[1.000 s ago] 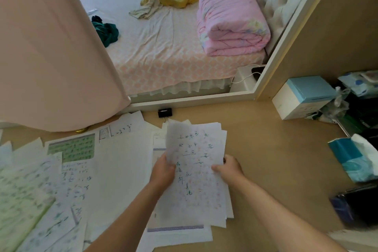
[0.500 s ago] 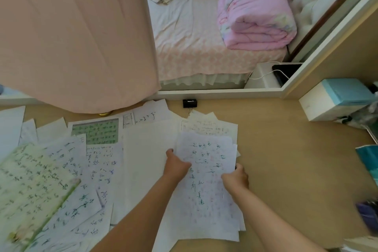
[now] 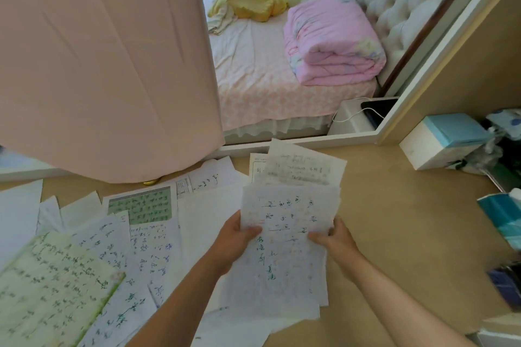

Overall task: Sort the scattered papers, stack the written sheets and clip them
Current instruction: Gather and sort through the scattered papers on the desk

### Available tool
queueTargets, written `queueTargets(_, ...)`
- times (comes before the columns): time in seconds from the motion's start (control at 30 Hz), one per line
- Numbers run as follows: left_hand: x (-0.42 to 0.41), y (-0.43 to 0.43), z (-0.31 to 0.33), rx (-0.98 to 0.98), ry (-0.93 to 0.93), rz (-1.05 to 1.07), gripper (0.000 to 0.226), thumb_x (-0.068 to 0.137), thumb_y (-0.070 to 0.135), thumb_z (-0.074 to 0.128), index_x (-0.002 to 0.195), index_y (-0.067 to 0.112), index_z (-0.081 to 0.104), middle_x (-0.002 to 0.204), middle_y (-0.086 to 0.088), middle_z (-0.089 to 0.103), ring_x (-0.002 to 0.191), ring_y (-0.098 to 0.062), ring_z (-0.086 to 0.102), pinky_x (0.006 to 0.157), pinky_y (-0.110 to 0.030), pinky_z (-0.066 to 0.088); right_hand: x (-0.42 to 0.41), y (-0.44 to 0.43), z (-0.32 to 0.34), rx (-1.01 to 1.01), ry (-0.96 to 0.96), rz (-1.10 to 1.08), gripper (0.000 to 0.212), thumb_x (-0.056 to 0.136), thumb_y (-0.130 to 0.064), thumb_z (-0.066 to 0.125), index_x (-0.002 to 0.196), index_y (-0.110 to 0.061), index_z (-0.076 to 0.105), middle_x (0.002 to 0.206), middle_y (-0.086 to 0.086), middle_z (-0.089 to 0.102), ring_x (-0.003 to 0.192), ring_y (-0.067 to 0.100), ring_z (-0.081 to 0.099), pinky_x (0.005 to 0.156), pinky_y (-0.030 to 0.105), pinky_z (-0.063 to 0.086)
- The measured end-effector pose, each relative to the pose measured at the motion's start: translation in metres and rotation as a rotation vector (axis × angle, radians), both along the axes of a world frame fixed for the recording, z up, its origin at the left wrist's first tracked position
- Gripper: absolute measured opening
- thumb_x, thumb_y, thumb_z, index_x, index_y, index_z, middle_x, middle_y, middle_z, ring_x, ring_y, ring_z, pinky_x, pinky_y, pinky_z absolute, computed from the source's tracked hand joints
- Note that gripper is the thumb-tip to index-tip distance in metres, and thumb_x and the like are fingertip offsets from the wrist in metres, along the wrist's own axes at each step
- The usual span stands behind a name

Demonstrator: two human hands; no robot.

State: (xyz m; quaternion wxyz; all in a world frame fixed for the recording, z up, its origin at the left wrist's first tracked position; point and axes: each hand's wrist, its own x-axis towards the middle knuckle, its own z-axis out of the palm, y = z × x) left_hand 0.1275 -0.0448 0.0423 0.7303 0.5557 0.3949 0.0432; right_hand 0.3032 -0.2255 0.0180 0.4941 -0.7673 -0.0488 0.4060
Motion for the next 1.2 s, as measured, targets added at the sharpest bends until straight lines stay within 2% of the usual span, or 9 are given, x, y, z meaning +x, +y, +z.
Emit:
queueTargets(0.17, -0.014, 0.007, 0.037, 0.108, -0.103, 0.086, 0.032, 0.090, 0.010, 0.068, 0.120, 0.022, 0.064, 0.112, 0.001, 0.073, 0.100, -0.021, 0.071, 0.087, -0.043, 0.059, -0.010, 0.015, 0.061, 0.108, -0.172, -0.080, 0.025, 0.077, -0.004, 0.081, 0.099, -0.013, 0.074, 0.099, 0.005, 0.077, 0.086, 0.016, 0.074, 0.073, 0.030, 0.059)
queueTargets(0.37, -0.018, -0.005, 0.070, 0.267, -0.260, 0.207, 0.043, 0.083, 0.014, 0.078, 0.124, 0.020, 0.064, 0.112, 0.006, 0.072, 0.100, -0.009, 0.068, 0.072, -0.016, 0.055, -0.037, 0.017, 0.101, 0.259, -0.360, -0.100, 0.025, 0.082, -0.004, 0.077, 0.092, -0.026, 0.070, 0.091, -0.007, 0.075, 0.081, 0.003, 0.071, 0.075, 0.026, 0.057)
queueTargets(0.57, -0.026, -0.007, 0.074, 0.318, -0.230, 0.232, 0.051, 0.071, 0.015, 0.088, 0.114, 0.027, 0.061, 0.106, 0.008, 0.070, 0.097, -0.008, 0.069, 0.076, -0.024, 0.059, -0.042, 0.006, 0.094, 0.236, -0.303, -0.066, 0.040, 0.077, -0.011, 0.083, 0.114, -0.012, 0.068, 0.106, 0.003, 0.075, 0.098, 0.019, 0.072, 0.086, 0.041, 0.059)
queueTargets(0.63, -0.023, -0.009, 0.079, 0.368, -0.243, 0.231, 0.051, 0.070, 0.014, 0.088, 0.109, 0.026, 0.058, 0.106, 0.002, 0.064, 0.097, -0.018, 0.065, 0.070, -0.028, 0.059, -0.039, 0.007, 0.095, 0.238, -0.311, -0.072, 0.042, 0.076, -0.007, 0.083, 0.114, -0.011, 0.065, 0.105, 0.005, 0.073, 0.097, 0.019, 0.071, 0.082, 0.036, 0.060)
queueTargets(0.73, -0.015, -0.015, 0.091, 0.429, -0.290, 0.269, 0.053, 0.070, 0.020, 0.089, 0.110, 0.031, 0.055, 0.106, 0.005, 0.060, 0.095, -0.011, 0.063, 0.072, -0.027, 0.059, -0.036, 0.014, 0.104, 0.246, -0.334, -0.086, 0.042, 0.076, -0.003, 0.081, 0.111, -0.014, 0.060, 0.101, 0.001, 0.070, 0.092, 0.013, 0.068, 0.076, 0.028, 0.057)
queueTargets(0.87, -0.001, -0.025, 0.104, 0.493, -0.351, 0.402, 0.023, 0.086, 0.032, 0.074, 0.104, 0.026, 0.061, 0.096, 0.012, 0.062, 0.082, 0.001, 0.059, 0.069, -0.015, 0.050, -0.026, 0.014, 0.108, 0.260, -0.357, -0.097, 0.041, 0.078, 0.002, 0.073, 0.104, -0.027, 0.060, 0.100, -0.001, 0.068, 0.093, 0.016, 0.066, 0.072, 0.026, 0.054)
queueTargets(1.0, 0.018, -0.029, 0.109, 0.425, -0.306, 0.563, 0.006, 0.094, 0.018, 0.062, 0.089, 0.022, 0.063, 0.086, 0.007, 0.066, 0.079, -0.005, 0.058, 0.072, -0.019, 0.043, -0.023, 0.003, 0.097, 0.246, -0.302, -0.066, 0.040, 0.080, 0.006, 0.064, 0.101, -0.027, 0.060, 0.102, 0.001, 0.068, 0.099, 0.023, 0.066, 0.073, 0.027, 0.053)
queueTargets(1.1, 0.025, -0.029, 0.110, 0.457, -0.315, 0.595, 0.018, 0.092, 0.012, 0.059, 0.094, 0.029, 0.059, 0.093, 0.004, 0.067, 0.083, -0.006, 0.059, 0.077, -0.023, 0.045, -0.020, 0.002, 0.098, 0.285, -0.307, -0.061, 0.039, 0.081, 0.007, 0.063, 0.100, -0.027, 0.061, 0.100, 0.000, 0.068, 0.093, 0.018, 0.065, 0.071, 0.026, 0.053)
queueTargets(1.2, 0.021, -0.026, 0.105, 0.492, -0.343, 0.534, 0.020, 0.089, 0.031, 0.068, 0.106, 0.029, 0.058, 0.099, 0.007, 0.064, 0.090, -0.007, 0.059, 0.083, -0.026, 0.047, -0.017, 0.007, 0.097, 0.287, -0.331, -0.007, 0.039, 0.082, 0.008, 0.058, 0.101, -0.026, 0.061, 0.100, 0.000, 0.068, 0.093, 0.017, 0.066, 0.075, 0.034, 0.057)
